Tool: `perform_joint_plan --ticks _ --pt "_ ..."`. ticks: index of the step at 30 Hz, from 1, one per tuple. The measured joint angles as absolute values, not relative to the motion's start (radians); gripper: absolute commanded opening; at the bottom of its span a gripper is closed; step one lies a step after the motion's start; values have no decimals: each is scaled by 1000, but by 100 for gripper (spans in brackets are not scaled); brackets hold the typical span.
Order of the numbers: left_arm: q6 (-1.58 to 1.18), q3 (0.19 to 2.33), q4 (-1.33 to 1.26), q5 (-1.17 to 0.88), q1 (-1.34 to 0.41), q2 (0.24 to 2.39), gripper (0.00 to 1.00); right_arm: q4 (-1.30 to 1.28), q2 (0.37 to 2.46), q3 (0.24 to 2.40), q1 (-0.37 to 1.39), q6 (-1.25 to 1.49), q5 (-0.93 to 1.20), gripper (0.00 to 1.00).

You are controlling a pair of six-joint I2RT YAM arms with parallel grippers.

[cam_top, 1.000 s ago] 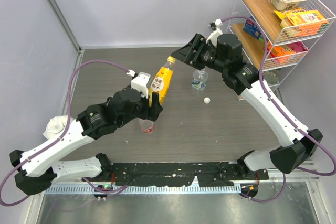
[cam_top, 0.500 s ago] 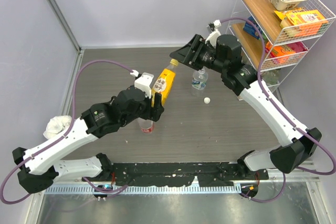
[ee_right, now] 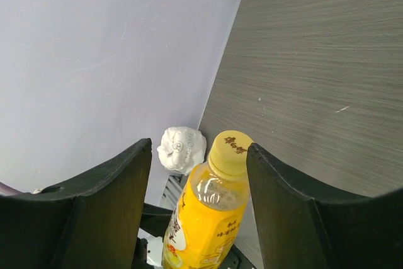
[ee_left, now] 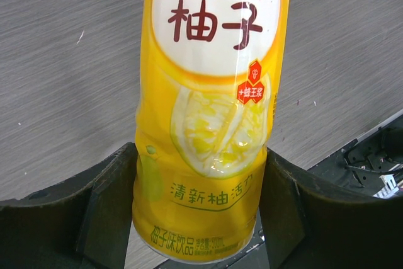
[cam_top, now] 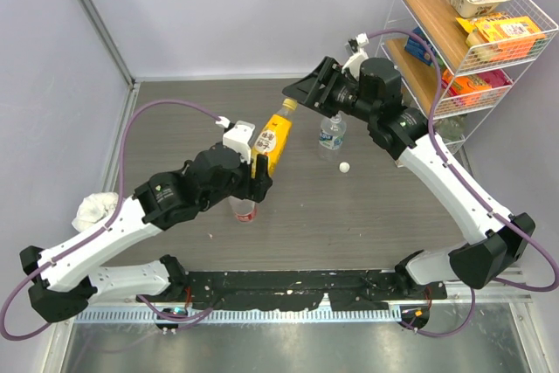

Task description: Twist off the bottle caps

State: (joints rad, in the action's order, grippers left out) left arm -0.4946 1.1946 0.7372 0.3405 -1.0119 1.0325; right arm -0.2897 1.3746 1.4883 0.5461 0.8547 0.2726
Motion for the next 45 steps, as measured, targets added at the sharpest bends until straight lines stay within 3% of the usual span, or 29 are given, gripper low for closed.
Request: perform_joint_plan --ticks 21,25,26,28,29,30,34,36,41,45 --pt "-494 1195 733 331 -1012 1002 0 -302 1423 1489 561 844 345 64" --pt "-493 1195 720 317 -1012 1002 0 -303 1453 1488 568 847 375 40" --pt "-493 1195 716 313 -1012 1002 0 -295 1454 1485 569 851 381 25" --pt "-493 1195 719 308 -1012 1004 0 -259 1452 1475 569 898 397 8" --pt "-492 1195 716 308 -1012 1006 0 -247 1451 1475 568 897 404 4" --pt "-490 1195 714 307 -1011 1007 6 -236 1450 1472 568 897 405 2" --pt "-490 1195 714 305 -1011 1007 58 -210 1448 1465 568 893 415 2" --pt "-490 1198 716 303 -1011 1007 72 -200 1447 1465 568 885 422 2" --pt "-486 1200 692 278 -1012 1002 96 -187 1430 1465 569 832 453 2" --pt "-486 1201 648 241 -1012 982 100 -187 1418 1464 572 788 485 2"
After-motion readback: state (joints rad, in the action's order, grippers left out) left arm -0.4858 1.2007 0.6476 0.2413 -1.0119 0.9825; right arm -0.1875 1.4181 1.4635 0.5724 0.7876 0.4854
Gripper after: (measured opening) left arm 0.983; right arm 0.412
